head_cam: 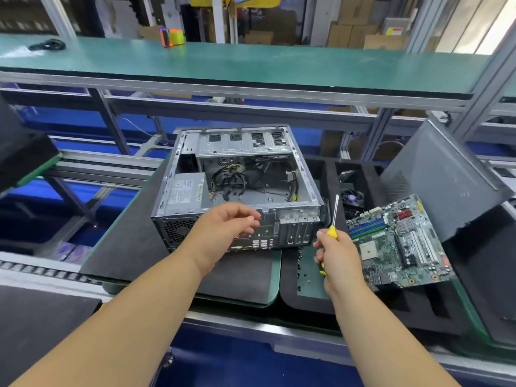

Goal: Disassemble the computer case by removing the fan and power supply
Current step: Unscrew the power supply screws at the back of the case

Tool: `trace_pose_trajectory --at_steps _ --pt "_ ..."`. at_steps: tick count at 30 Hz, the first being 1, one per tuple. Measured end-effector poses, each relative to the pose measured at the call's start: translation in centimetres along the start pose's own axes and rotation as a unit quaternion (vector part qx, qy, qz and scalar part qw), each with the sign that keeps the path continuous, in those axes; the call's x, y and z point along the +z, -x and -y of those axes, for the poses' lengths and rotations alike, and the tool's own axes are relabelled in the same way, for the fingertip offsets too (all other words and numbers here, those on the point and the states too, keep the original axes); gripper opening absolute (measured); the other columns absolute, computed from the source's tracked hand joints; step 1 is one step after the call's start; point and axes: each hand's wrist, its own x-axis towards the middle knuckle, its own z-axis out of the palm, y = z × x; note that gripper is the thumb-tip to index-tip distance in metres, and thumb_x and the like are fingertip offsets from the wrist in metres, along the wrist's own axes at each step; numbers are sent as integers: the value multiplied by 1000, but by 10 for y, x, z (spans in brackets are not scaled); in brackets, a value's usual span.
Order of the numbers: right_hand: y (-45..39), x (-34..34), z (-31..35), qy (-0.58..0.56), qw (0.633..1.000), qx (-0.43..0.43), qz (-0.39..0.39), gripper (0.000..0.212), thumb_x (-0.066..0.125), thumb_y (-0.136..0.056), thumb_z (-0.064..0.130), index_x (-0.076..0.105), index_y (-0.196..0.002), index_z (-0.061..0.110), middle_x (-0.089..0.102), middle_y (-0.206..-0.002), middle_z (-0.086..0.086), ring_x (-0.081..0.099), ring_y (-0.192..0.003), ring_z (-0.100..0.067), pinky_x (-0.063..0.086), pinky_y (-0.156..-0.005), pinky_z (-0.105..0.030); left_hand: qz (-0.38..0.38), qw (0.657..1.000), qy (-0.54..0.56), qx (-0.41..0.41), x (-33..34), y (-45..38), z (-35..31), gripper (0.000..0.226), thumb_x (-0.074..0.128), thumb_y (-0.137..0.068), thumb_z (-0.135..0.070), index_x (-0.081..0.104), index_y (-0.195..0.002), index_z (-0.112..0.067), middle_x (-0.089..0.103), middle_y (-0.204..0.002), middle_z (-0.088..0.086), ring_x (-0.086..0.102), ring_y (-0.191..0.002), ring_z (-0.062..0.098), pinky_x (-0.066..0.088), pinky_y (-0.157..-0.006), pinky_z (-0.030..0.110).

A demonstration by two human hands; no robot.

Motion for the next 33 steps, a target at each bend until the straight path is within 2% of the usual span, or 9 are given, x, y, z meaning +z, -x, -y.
trace_pose_trajectory --at_steps 5,7,9,12,18,20,24,28,33 --pt "14 21 21 28 998 -40 35 6 55 -94 15 60 -94 19 57 -72 2 42 -51 -10 36 -55 -31 -75 990 -93 76 -28 -1 -6 19 65 -90 -13 73 -90 -30 73 -90 -5 66 -87 7 51 -83 23" --pt "21 32 27 47 996 -57 42 8 57 -93 16 61 -95 22 59 -76 1 45 -57 -13 38 -58 -31 -103 974 -173 105 -44 -3 -5 16 66 -90 -16 71 -93 -31 70 -91 -12 62 -87 0 49 -83 21" --pt "27 45 30 73 993 -69 56 11 58 -93 17 62 -95 27 60 -81 -1 48 -66 -16 39 -64 -34 -117 943 -289 114 -65 -6 -2 18 66 -90 -23 67 -105 -32 66 -107 -16 59 -101 0 45 -92 22" --pt "38 73 34 98 988 -74 91 18 56 -92 16 65 -96 31 60 -81 -2 48 -68 -16 37 -65 -36 -94 872 -472 89 -99 -8 8 46 65 -89 -35 55 -133 -25 54 -135 -4 46 -128 18 38 -104 32" --pt "61 143 29 149 978 -44 142 31 54 -94 14 62 -118 32 58 -70 -1 40 -50 -13 33 -54 -31 -6 810 -581 78 -156 -10 41 75 62 -87 -53 32 -151 -26 23 -160 1 17 -147 26 16 -119 35" --pt "65 163 28 180 972 -35 145 33 57 -94 17 56 -122 34 59 -70 -2 45 -46 -9 36 -52 -27 40 816 -570 83 -174 -11 51 80 61 -88 -55 21 -154 -32 8 -163 -4 9 -149 25 14 -122 37" --pt "66 184 23 221 969 -36 100 36 62 -93 21 52 -125 34 61 -89 -4 47 -36 0 37 -46 -23 99 846 -513 109 -190 -9 66 86 63 -88 -47 9 -155 -40 -10 -162 -18 21 -146 23 31 -114 36" --pt "65 189 18 230 969 -32 84 34 65 -92 30 51 -122 33 55 -93 -8 46 -57 -15 34 -51 -28 98 851 -497 136 -190 -7 69 89 66 -87 -32 8 -155 -37 -12 -160 -20 27 -144 19 41 -102 32" --pt "64 190 19 239 968 -34 74 36 65 -92 28 48 -124 26 54 -96 -11 41 -60 -16 32 -53 -29 98 869 -464 142 -190 0 67 92 55 -80 -2 15 -154 -36 -6 -159 -22 29 -141 17 48 -88 30"
